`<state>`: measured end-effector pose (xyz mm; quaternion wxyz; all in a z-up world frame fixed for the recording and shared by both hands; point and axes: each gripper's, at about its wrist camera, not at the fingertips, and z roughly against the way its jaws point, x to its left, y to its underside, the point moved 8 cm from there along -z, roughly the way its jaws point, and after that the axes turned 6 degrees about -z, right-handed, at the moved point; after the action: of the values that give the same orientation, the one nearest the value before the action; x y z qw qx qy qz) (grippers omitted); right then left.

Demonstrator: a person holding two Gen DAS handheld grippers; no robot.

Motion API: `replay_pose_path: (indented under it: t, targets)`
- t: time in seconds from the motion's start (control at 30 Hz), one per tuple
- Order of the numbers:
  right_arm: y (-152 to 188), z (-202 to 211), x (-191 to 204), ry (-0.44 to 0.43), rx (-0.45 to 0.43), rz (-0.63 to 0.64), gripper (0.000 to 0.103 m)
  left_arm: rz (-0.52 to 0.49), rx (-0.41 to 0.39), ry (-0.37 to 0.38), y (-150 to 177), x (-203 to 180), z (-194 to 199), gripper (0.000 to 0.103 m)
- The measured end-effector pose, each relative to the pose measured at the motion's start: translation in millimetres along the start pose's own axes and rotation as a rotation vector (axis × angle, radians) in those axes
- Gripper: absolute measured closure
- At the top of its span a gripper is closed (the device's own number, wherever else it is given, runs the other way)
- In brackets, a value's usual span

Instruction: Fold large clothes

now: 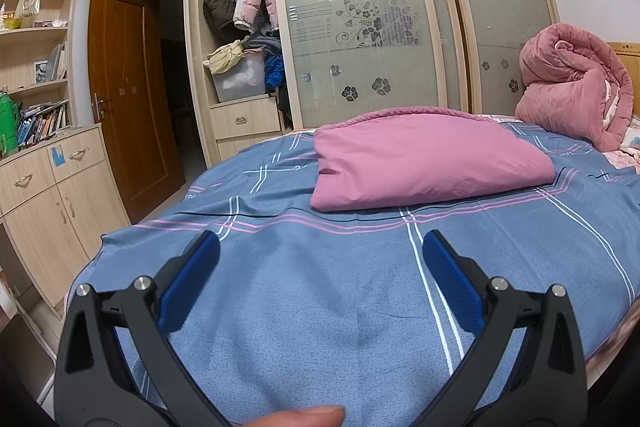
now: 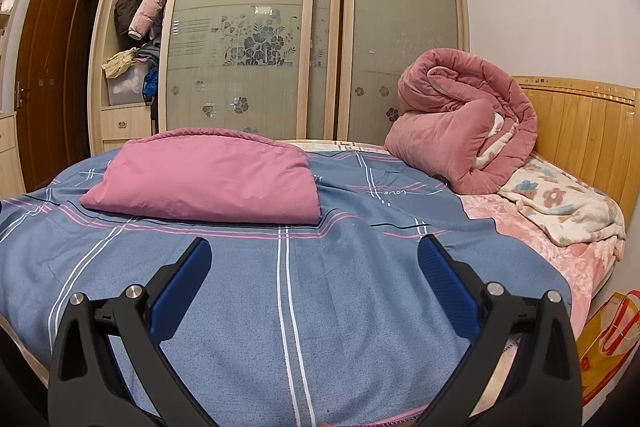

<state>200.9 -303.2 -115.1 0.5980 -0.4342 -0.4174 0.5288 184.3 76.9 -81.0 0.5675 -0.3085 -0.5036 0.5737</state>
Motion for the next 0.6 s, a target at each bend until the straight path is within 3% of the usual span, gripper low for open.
replay_pose_path:
  t: [0.6]
  targets:
    - [0.5,0.3,3.5,-0.002,-0.002,0.005,0.001,-0.005,-0.001,0.014,0.6,-0.5,1.9,0.002]
